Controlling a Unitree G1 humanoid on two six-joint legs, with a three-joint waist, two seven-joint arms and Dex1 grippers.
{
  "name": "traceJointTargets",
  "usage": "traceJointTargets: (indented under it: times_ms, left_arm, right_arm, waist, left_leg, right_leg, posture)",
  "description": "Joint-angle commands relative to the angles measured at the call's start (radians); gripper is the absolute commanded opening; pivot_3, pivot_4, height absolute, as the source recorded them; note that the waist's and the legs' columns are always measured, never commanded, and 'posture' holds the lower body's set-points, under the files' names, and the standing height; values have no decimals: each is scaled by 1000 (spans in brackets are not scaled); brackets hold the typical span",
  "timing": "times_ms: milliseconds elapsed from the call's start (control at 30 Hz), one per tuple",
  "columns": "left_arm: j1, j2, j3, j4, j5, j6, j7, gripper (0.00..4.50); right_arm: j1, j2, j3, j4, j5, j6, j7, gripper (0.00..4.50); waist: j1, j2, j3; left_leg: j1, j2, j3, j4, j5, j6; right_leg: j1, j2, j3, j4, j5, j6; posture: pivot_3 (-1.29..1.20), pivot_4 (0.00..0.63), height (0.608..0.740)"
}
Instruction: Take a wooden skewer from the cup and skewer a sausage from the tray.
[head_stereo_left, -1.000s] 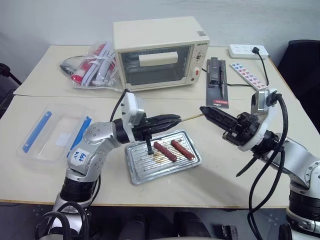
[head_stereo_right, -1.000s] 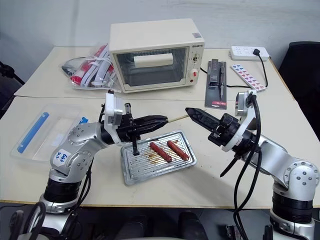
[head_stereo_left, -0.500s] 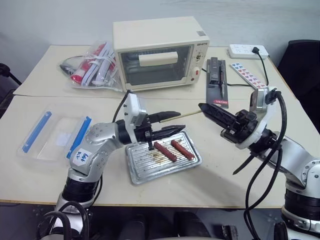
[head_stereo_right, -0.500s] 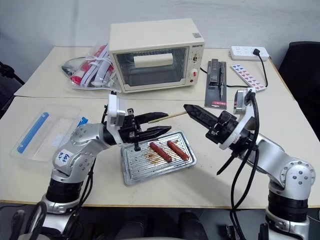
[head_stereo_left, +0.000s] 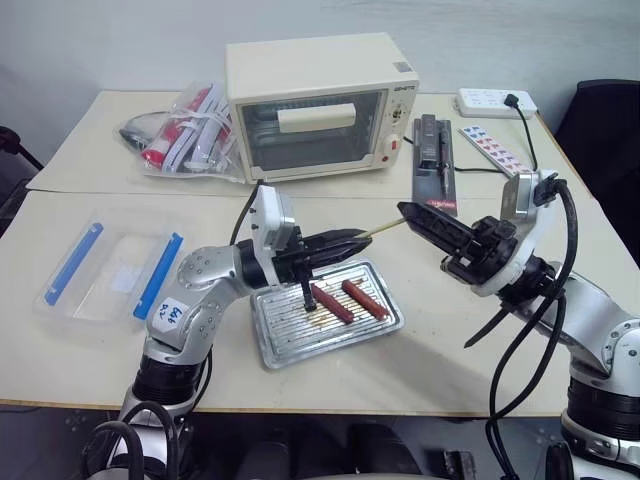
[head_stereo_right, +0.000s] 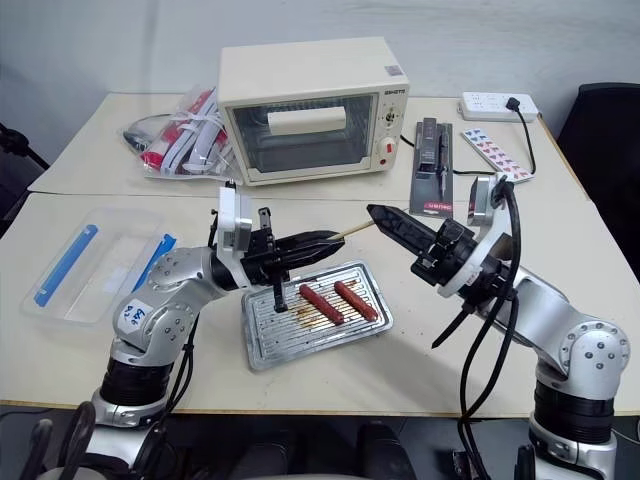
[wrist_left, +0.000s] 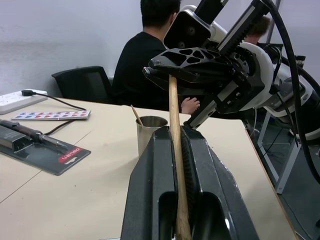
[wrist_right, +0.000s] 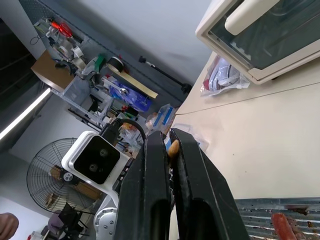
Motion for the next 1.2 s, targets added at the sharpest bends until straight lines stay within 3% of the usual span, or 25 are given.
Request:
traceJointTargets:
  times_ms: [33, 67, 267, 333, 433, 567, 667, 800, 1033, 1200]
  left_arm:
    - [-23, 4, -1, -19, 11, -8, 20, 26]
    - [-23, 5, -1, -20, 11, -7, 21, 0]
    - [-20, 17, 7, -23, 12, -2, 27, 0]
    - [-15, 34, 21, -30, 9, 6, 28, 0]
    - [0, 82, 48, -38, 0, 18, 18, 0]
    - [32, 164, 111, -58, -22, 43, 8, 0]
    - [73, 223, 178, -79, -53, 80, 17, 0]
    - [149, 282, 235, -123, -66, 101, 26, 0]
    - [237, 324, 290, -229, -106, 145, 73, 0]
    - [263, 338, 301, -258, -117, 158, 89, 0]
  right_arm:
    - [-1, -24, -13, -61, 19, 3, 56, 0]
    - [1, -27, -13, -62, 19, 1, 63, 536]
    - [7, -142, 11, -80, 19, 14, 52, 1868]
    - [12, -208, 23, -85, 19, 21, 41, 1868]
    - [33, -332, 53, -84, -111, 62, 47, 1868]
    - [26, -420, 168, -125, -480, 70, 146, 1868]
    - [3, -406, 250, -122, -653, 43, 155, 2193]
    - [-5, -444, 415, -205, -968, -21, 240, 3117]
    - [-4, -372, 576, -226, -1242, -71, 321, 3117]
    - [-17, -268, 619, -198, -1318, -41, 330, 3117]
  waist:
    - [0, 0, 0]
    - [0, 0, 0]
    - [0, 0, 0]
    - [1, 0, 0]
    - [0, 0, 0]
    - [0, 0, 0]
    - [-1, 0, 0]
    - [0, 0, 1]
    - [4, 0, 1]
    - [1, 0, 1]
  left_leg:
    - [0, 0, 0, 0, 0, 0]
    - [0, 0, 0, 0, 0, 0]
    - [0, 0, 0, 0, 0, 0]
    - [0, 0, 0, 0, 0, 0]
    - [0, 0, 0, -1, 0, 0]
    - [0, 0, 0, -1, 0, 0]
    - [0, 0, 0, -1, 0, 0]
    - [0, 0, 0, -2, 0, 0]
    - [0, 0, -1, -3, -1, -1]
    - [0, 0, -1, -3, -1, -1]
  right_leg:
    - [0, 0, 0, 0, 0, 0]
    - [0, 0, 0, 0, 0, 0]
    - [0, 0, 0, 0, 0, 0]
    - [0, 0, 0, -1, 0, 0]
    - [0, 0, 0, -1, 0, 0]
    - [0, 0, 0, -2, 0, 0]
    - [0, 0, 0, -2, 0, 0]
    - [0, 0, 0, -3, 0, 0]
    - [0, 0, 0, -4, 0, 0]
    - [0, 0, 0, -4, 0, 0]
  posture:
    - [0, 150, 740]
    - [0, 150, 740]
    - [0, 150, 740]
    - [0, 150, 740]
    - [0, 150, 740]
    - [0, 150, 740]
    - [0, 150, 740]
    - [0, 150, 740]
    - [0, 150, 740]
    - [0, 150, 740]
